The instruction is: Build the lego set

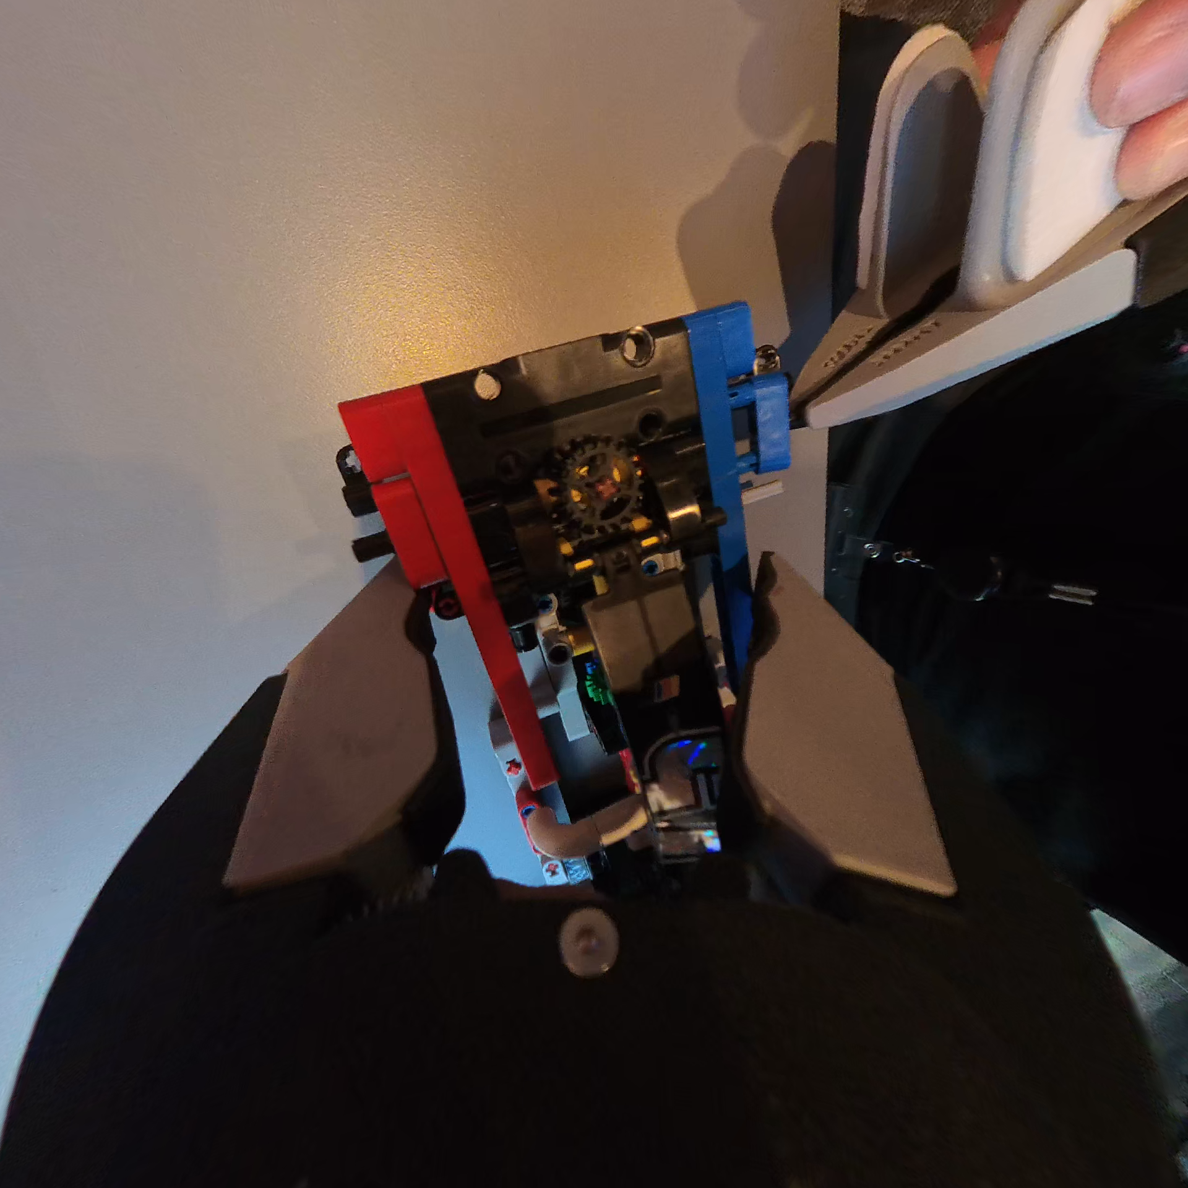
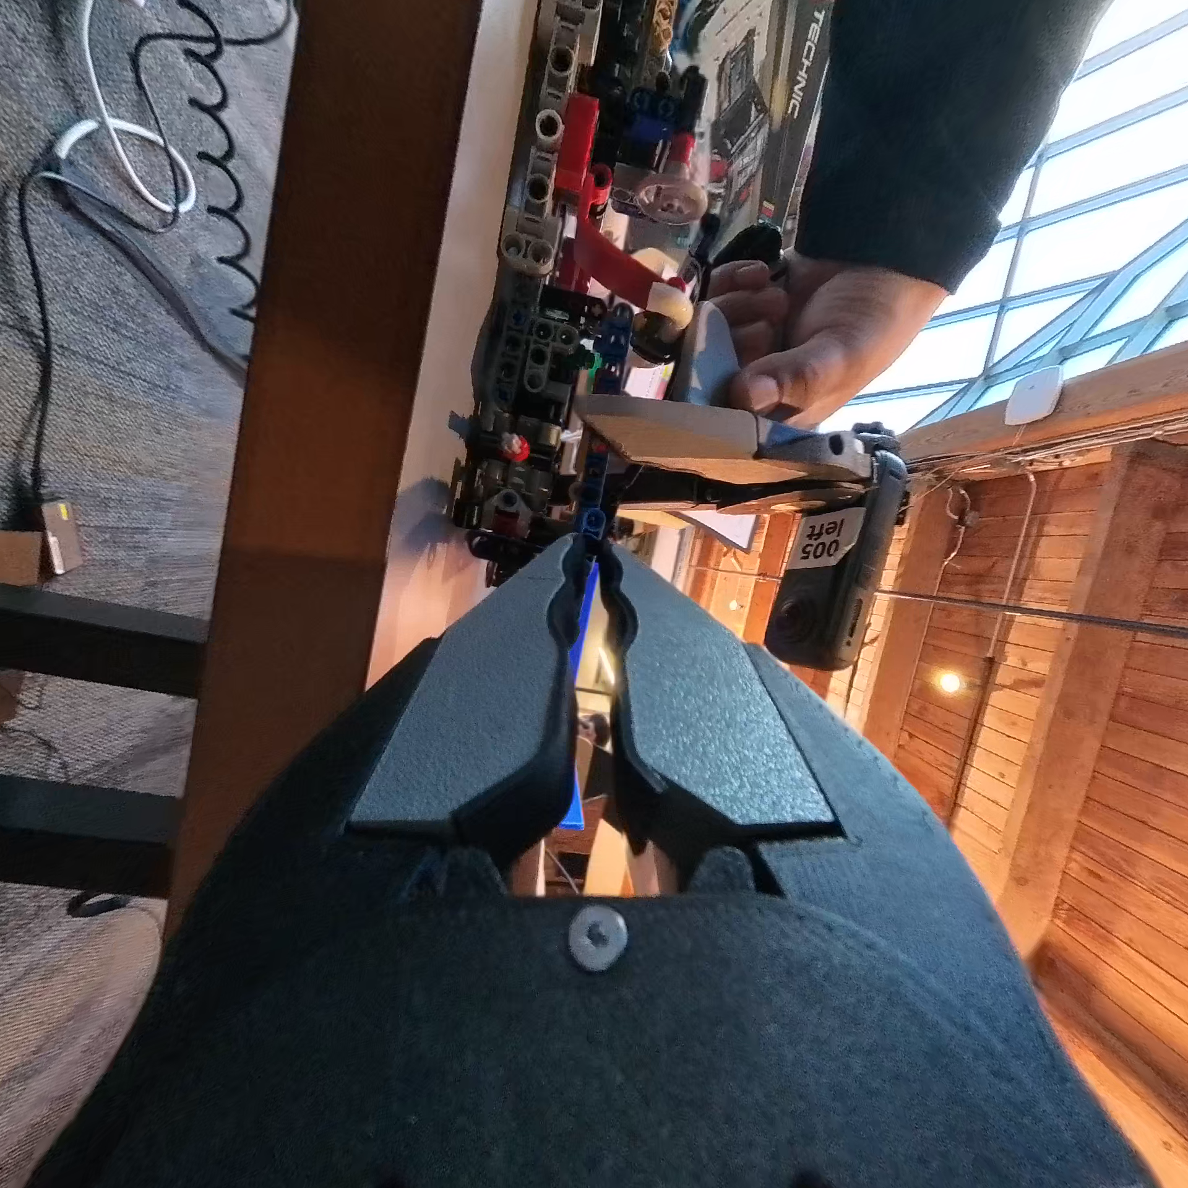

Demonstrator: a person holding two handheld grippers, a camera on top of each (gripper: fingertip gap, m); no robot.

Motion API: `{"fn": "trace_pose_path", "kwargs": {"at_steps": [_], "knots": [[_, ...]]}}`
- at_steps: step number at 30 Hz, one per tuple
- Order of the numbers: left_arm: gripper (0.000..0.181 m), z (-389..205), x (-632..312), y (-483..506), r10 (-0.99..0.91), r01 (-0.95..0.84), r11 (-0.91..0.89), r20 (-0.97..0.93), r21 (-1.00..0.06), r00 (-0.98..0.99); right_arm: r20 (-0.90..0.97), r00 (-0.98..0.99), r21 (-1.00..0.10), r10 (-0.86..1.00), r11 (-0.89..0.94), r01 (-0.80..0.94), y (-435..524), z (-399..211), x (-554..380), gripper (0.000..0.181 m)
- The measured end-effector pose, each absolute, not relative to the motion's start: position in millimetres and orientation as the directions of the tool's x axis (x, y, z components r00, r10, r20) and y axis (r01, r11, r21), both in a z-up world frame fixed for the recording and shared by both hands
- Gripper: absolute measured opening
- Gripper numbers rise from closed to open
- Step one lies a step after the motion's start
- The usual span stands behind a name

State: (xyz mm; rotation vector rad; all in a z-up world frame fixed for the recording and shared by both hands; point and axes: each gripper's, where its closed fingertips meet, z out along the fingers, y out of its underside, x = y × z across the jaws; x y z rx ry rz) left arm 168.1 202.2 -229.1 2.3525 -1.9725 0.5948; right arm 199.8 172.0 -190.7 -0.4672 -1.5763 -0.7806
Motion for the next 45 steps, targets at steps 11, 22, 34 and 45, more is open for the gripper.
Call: {"fn": "trace_pose_path", "kwargs": {"at_steps": [11,22,34,45], "knots": [[0.098,-228.4,166.5,201.5,-0.942,-0.95,-0.207,0.308,-0.232,0.131,0.951,-0.171,0.309,-0.259,0.744,0.592,172.2,-189.8,202.5,0.004],[0.097,-227.5,167.7,201.8,-0.937,-0.941,-0.228,0.319,-0.248,0.143,0.96,-0.123,0.275,-0.252,0.761,0.588,163.6,-187.2,199.0,0.003],[0.099,-227.8,168.3,201.9,-0.937,-0.938,-0.241,0.312,-0.251,0.158,0.951,-0.213,0.308,-0.224,0.737,0.602,172.8,-195.5,200.3,0.0],[0.102,-216.6,161.6,208.2,-0.946,-0.898,-0.282,0.256,-0.338,0.201,0.98,-0.125,0.2,-0.156,0.739,0.644,165.5,-190.1,203.1,0.0]]}}
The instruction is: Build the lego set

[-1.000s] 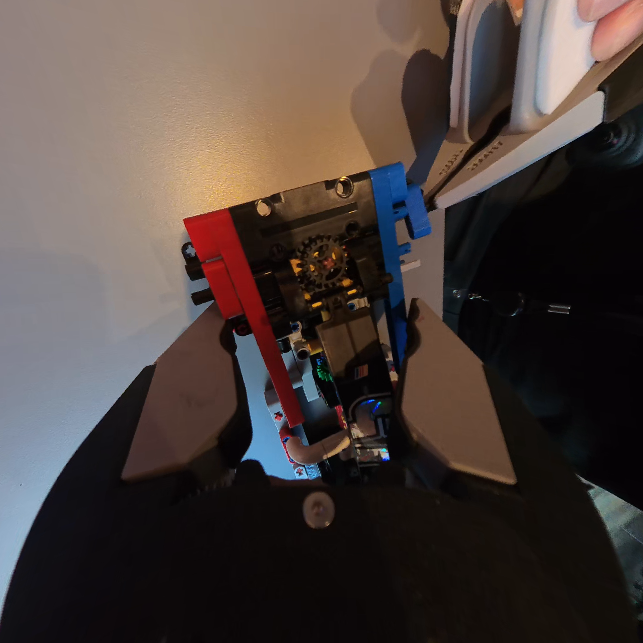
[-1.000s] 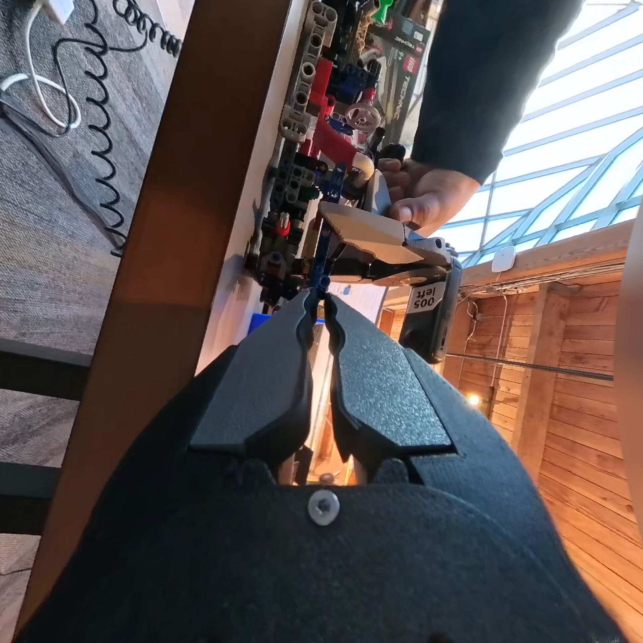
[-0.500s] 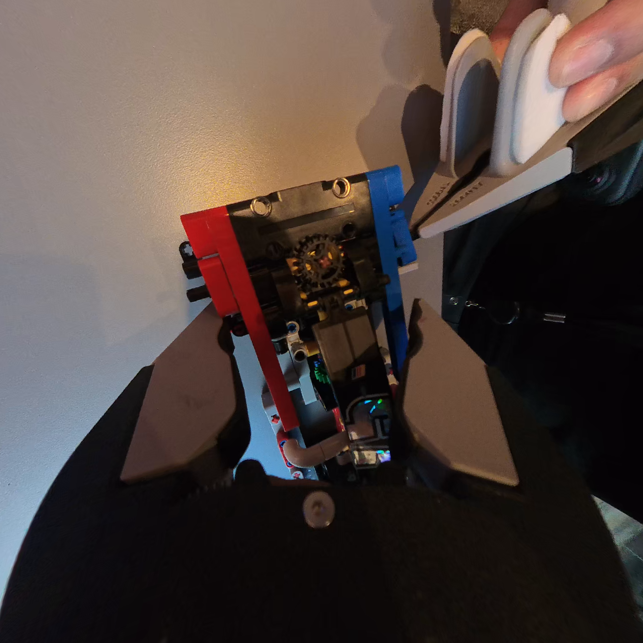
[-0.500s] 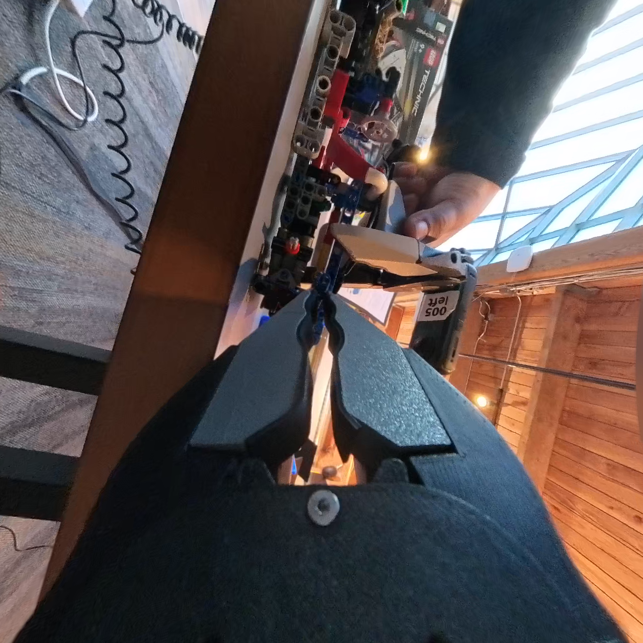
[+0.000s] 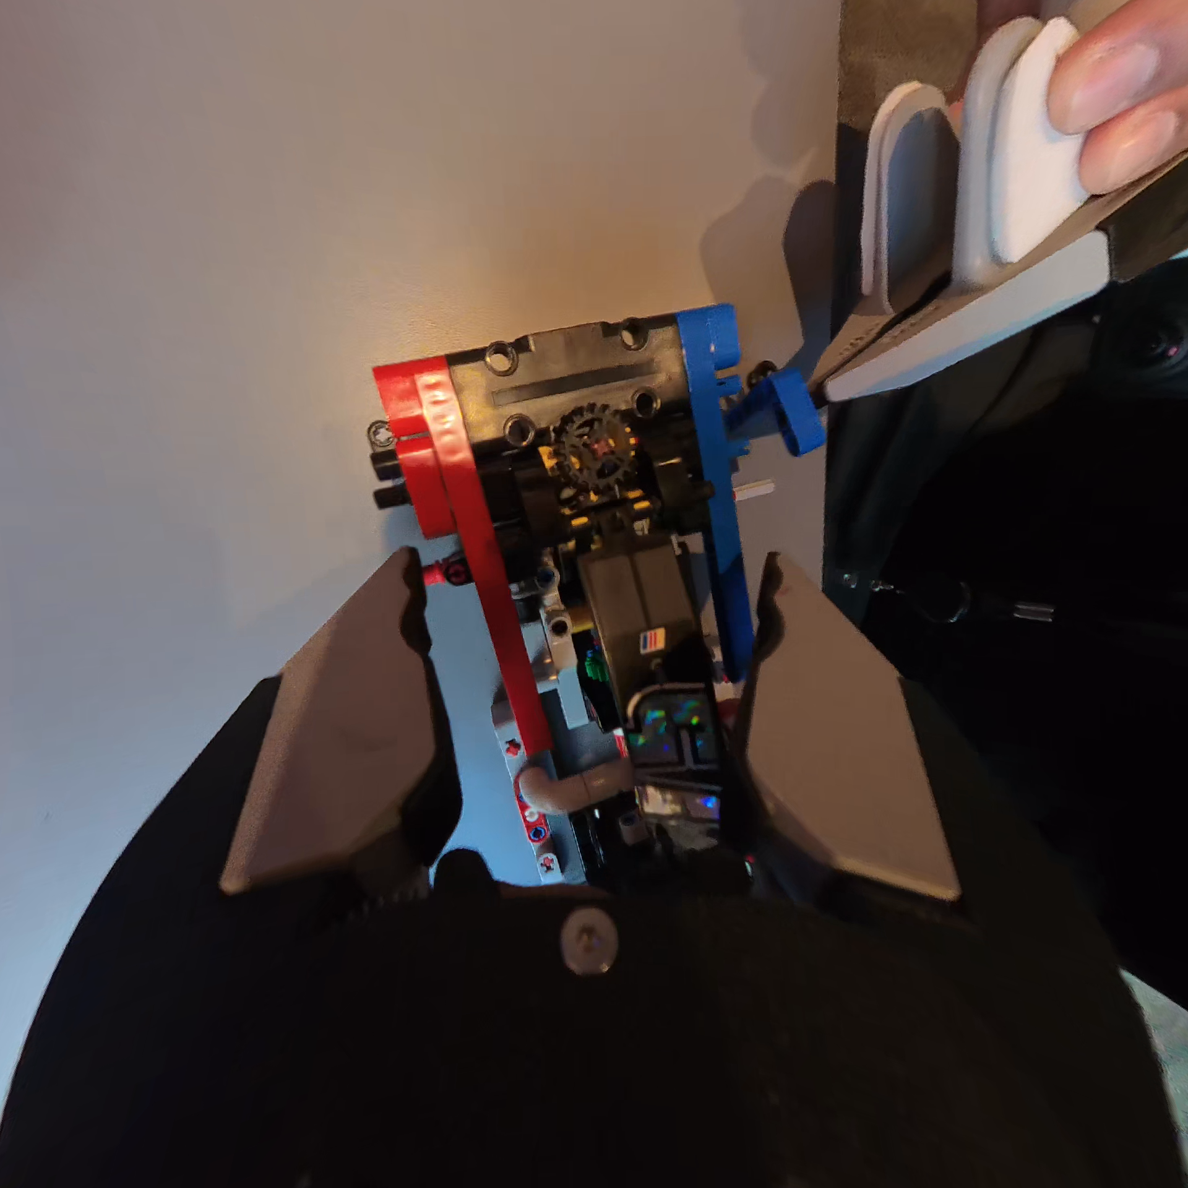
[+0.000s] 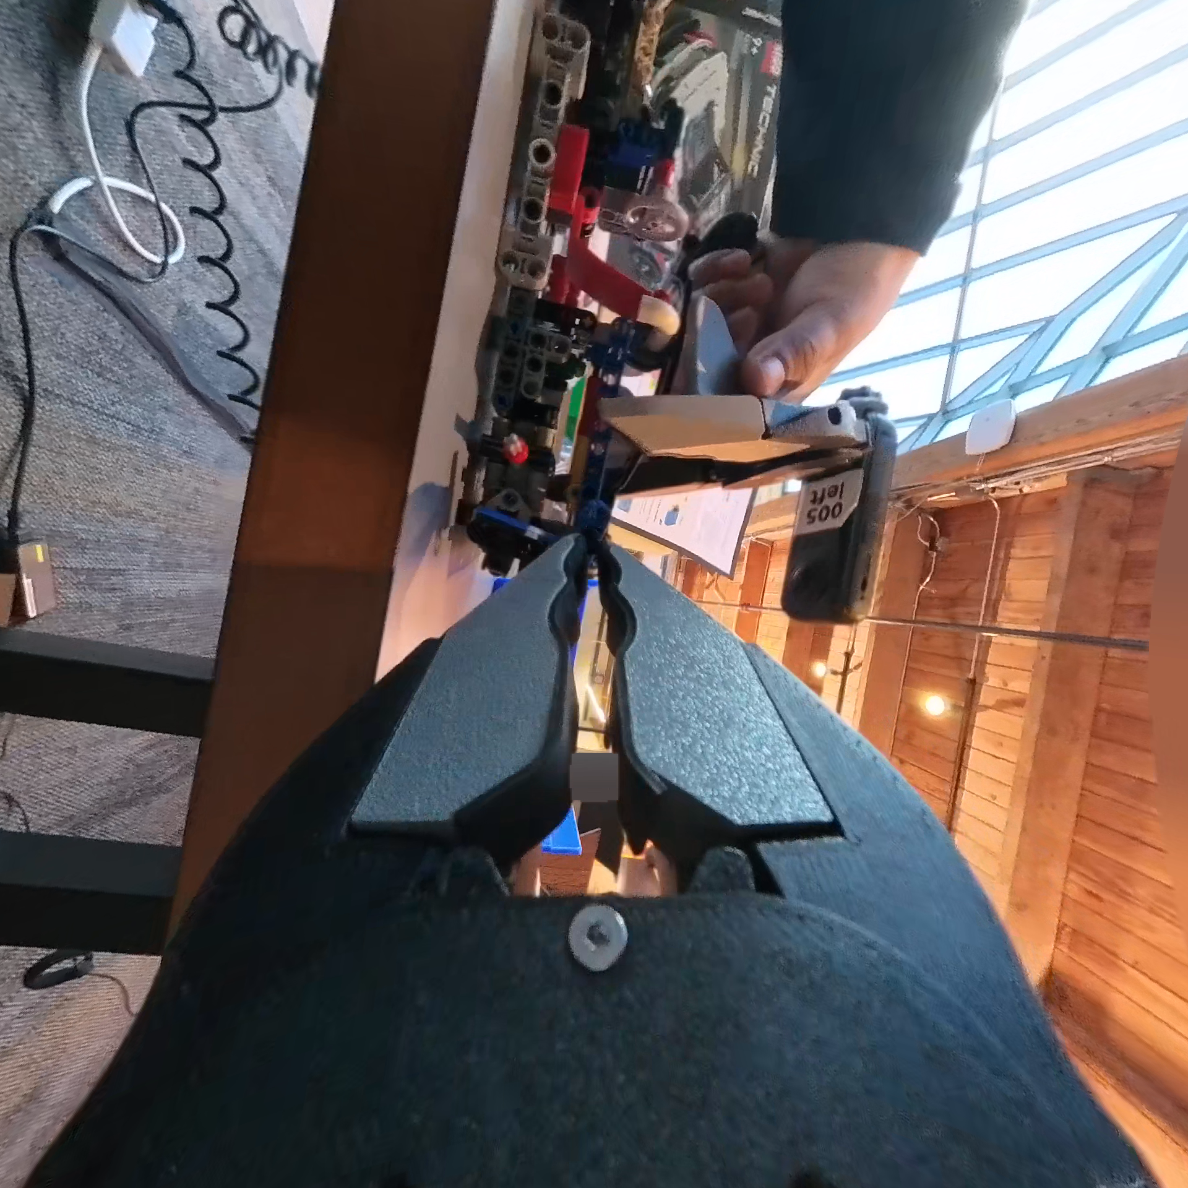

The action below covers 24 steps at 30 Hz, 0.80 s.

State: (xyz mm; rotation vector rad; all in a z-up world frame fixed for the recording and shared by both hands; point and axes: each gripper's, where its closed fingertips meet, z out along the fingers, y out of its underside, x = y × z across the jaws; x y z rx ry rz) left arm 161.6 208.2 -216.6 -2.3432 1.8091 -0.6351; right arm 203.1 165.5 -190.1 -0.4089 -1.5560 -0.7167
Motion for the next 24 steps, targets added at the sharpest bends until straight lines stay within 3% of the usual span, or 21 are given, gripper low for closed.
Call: {"fn": "trace_pose_path", "kwargs": {"at_steps": [6,11,17,24], "knots": [[0.101,-199.4,145.8,209.3,-0.938,-0.845,-0.339,0.213,-0.413,0.272,0.988,-0.083,0.153,-0.131,0.725,0.672,168.8,-189.1,207.1,0.0],[0.054,-155.8,149.7,192.3,-0.944,-0.735,-0.322,0.147,-0.596,0.294,0.989,-0.033,0.126,-0.141,0.725,0.677,162.3,-174.7,204.9,0.001],[0.039,-167.6,186.4,160.9,-0.939,-0.681,-0.343,0.239,-0.647,0.245,0.993,0.059,0.033,-0.103,0.723,0.69,160.8,-158.7,198.5,0.0],[0.014,-170.0,204.0,153.5,-0.951,-0.661,-0.309,0.236,-0.683,0.2,0.991,0.036,0.068,-0.127,0.723,0.687,154.8,-163.0,192.7,0.001]]}}
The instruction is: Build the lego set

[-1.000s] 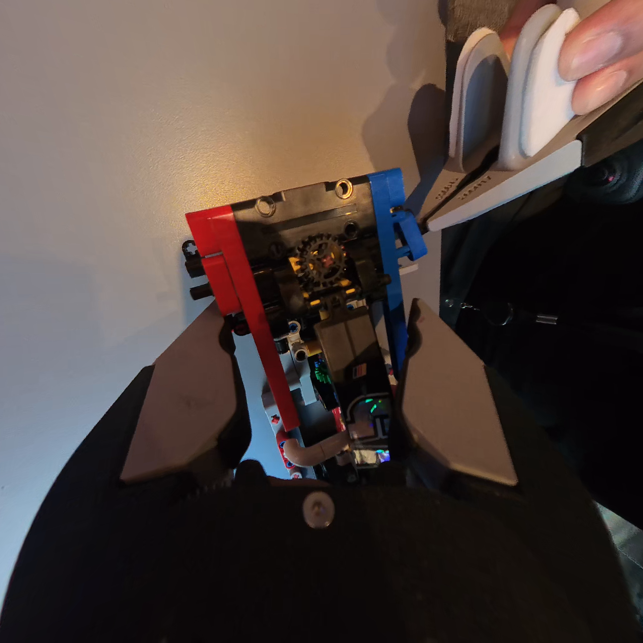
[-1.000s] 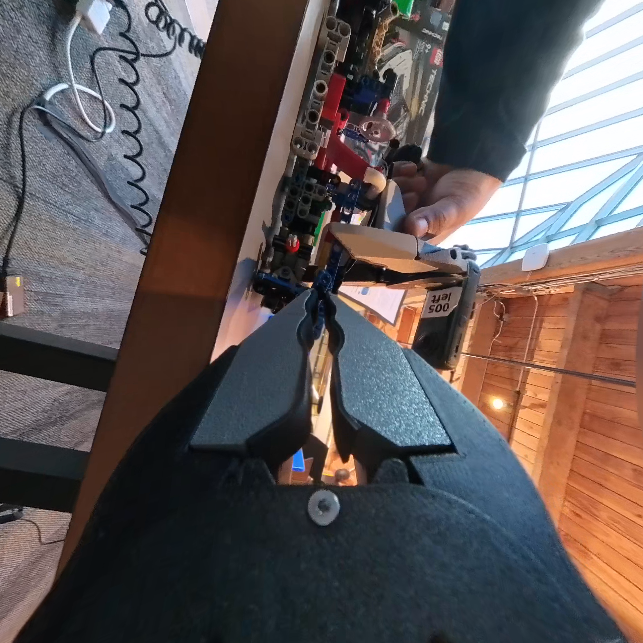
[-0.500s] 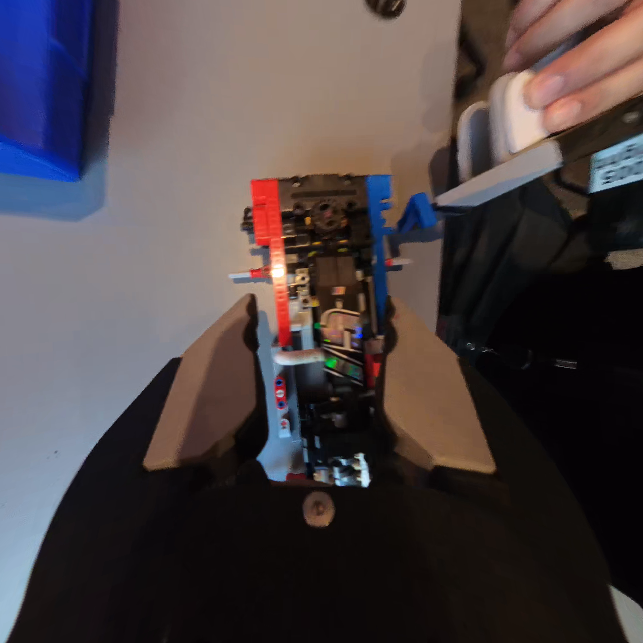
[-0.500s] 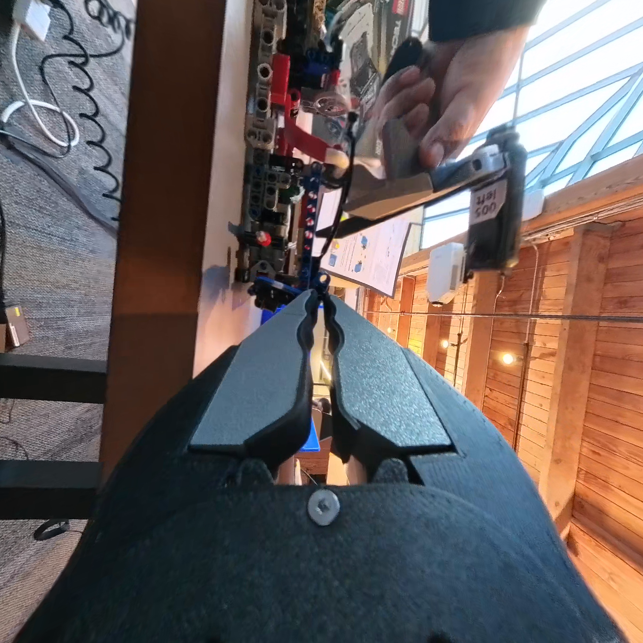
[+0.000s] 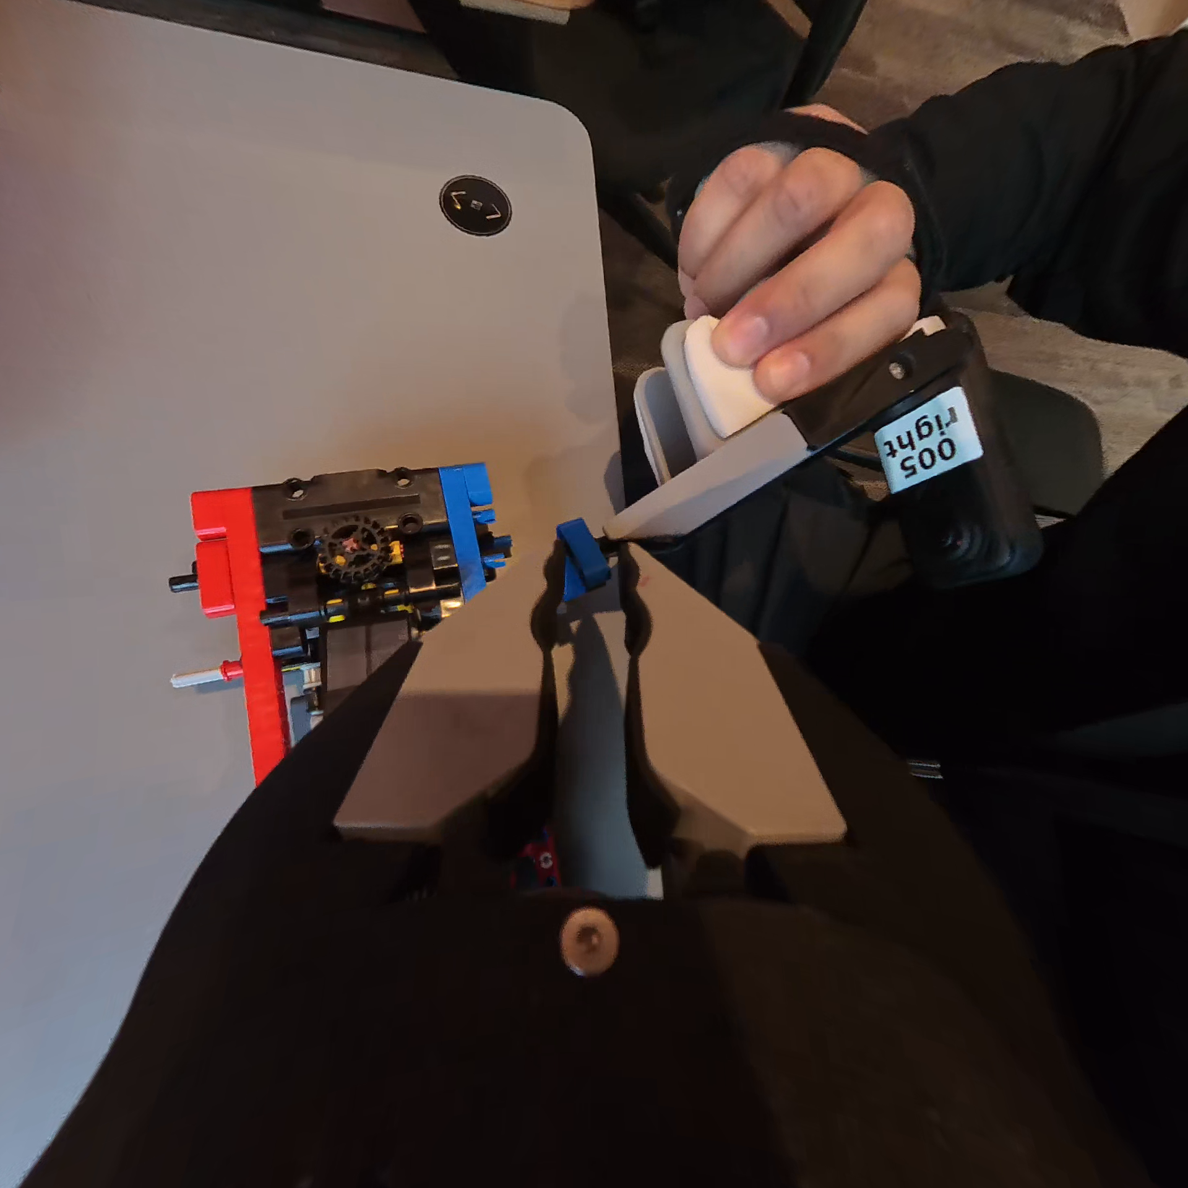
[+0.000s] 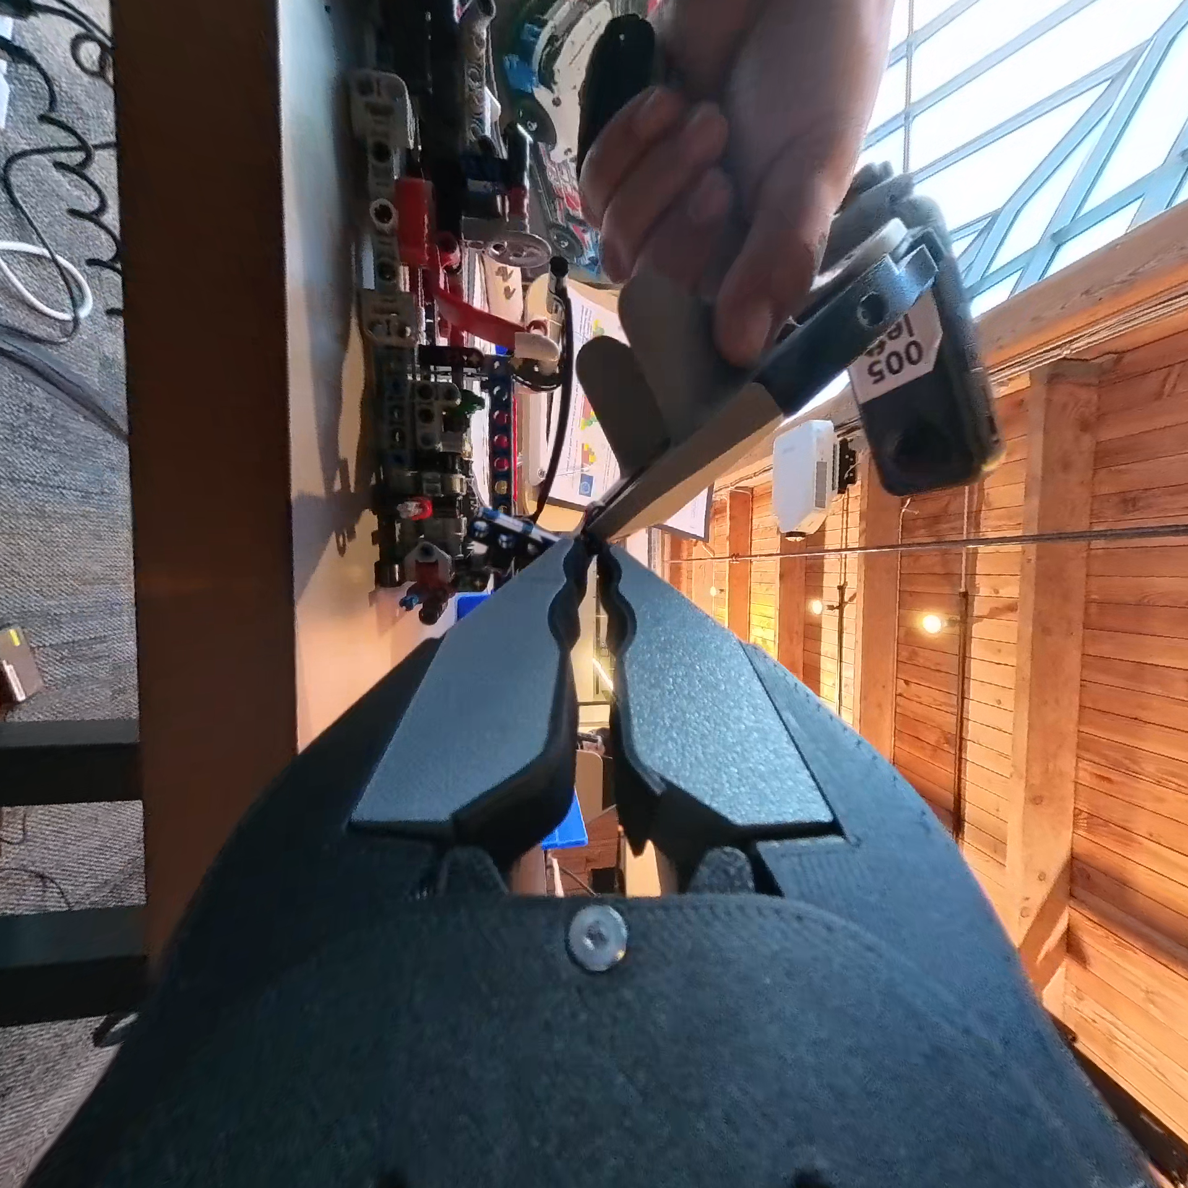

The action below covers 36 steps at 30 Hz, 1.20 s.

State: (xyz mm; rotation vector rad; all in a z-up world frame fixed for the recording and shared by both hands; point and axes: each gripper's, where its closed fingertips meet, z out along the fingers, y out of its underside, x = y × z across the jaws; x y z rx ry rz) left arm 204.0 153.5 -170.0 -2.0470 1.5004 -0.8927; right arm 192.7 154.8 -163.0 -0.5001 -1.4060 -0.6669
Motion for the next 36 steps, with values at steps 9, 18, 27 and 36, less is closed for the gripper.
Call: {"fn": "trace_pose_path", "kwargs": {"at_steps": [9,18,27,36], "knots": [[0.007,-173.3,212.0,159.5,-0.954,-0.551,-0.232,0.077,-0.802,0.289,0.941,0.238,-0.339,0.242,0.637,0.693,158.6,-167.0,206.1,0.004],[0.007,-148.4,216.7,160.7,-0.881,-0.513,0.053,-0.282,-0.857,0.38,-0.171,0.541,-0.97,0.823,-0.237,0.055,142.8,-151.9,226.6,0.006],[0.007,-162.2,228.1,146.7,-0.795,-0.602,0.166,-0.467,-0.781,0.387,-0.69,0.246,-0.723,0.68,-0.637,-0.267,139.7,-151.6,221.0,0.009],[0.006,-161.9,225.5,146.0,-0.788,-0.596,0.162,-0.466,-0.787,0.401,-0.738,0.231,-0.674,0.634,-0.682,-0.284,138.7,-160.4,217.0,0.002]]}}
